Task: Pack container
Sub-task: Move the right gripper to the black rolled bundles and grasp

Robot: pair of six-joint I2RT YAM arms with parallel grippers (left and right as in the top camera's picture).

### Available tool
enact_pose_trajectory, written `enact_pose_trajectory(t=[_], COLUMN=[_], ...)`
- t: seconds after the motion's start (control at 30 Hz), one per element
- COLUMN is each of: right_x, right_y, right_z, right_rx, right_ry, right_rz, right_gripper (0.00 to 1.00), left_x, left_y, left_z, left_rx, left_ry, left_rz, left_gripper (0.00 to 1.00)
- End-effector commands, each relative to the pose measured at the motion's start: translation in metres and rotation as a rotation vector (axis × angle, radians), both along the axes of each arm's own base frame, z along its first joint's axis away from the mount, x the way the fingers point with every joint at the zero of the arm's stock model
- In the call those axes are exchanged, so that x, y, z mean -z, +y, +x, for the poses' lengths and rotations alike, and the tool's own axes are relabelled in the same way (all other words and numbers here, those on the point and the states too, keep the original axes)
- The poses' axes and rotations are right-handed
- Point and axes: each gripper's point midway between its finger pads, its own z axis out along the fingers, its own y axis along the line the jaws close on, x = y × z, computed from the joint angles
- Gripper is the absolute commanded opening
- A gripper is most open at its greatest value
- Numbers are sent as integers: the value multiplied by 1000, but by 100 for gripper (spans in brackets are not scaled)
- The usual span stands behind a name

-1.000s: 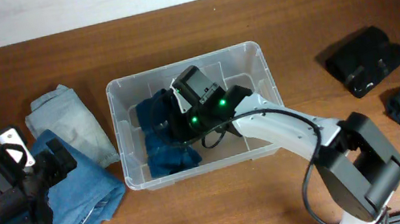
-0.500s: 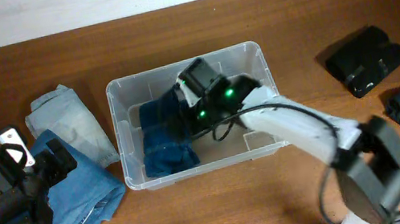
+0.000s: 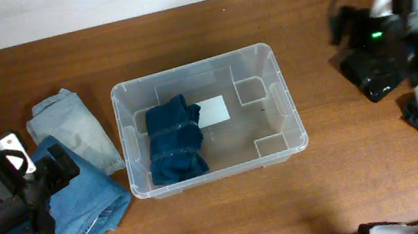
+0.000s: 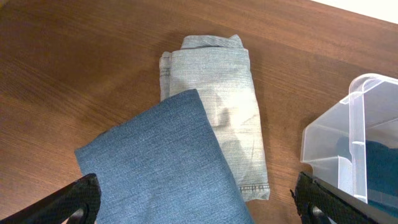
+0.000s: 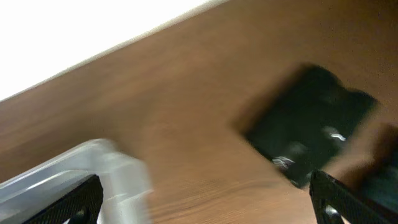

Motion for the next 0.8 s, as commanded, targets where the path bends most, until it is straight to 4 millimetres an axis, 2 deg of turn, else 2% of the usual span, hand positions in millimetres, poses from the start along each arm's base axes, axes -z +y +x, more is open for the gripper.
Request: enact_pose_trajectory(t=[0.0, 0.1, 0.23, 0.47, 0.77], right_x=[54, 99, 147, 198, 245], right_y=[-46, -86, -114, -130, -134], right_z=[-3, -9, -10, -4, 4], right_rx=[-15, 73, 119, 121, 129], right_ry=[110, 200, 243, 280, 318], right_rz=[94, 179, 317, 382, 422], right_gripper=[98, 98, 98, 98, 98], left_x=[-8, -8, -8, -8, -8], left_y=[1, 1, 1, 1, 1], left_z=[3, 3, 3, 3, 3], left_rx=[2, 2, 2, 2, 2], left_ry=[-19, -19, -19, -19, -19], left_rz=[4, 4, 4, 4, 4], left_gripper=[99, 99, 99, 99, 99])
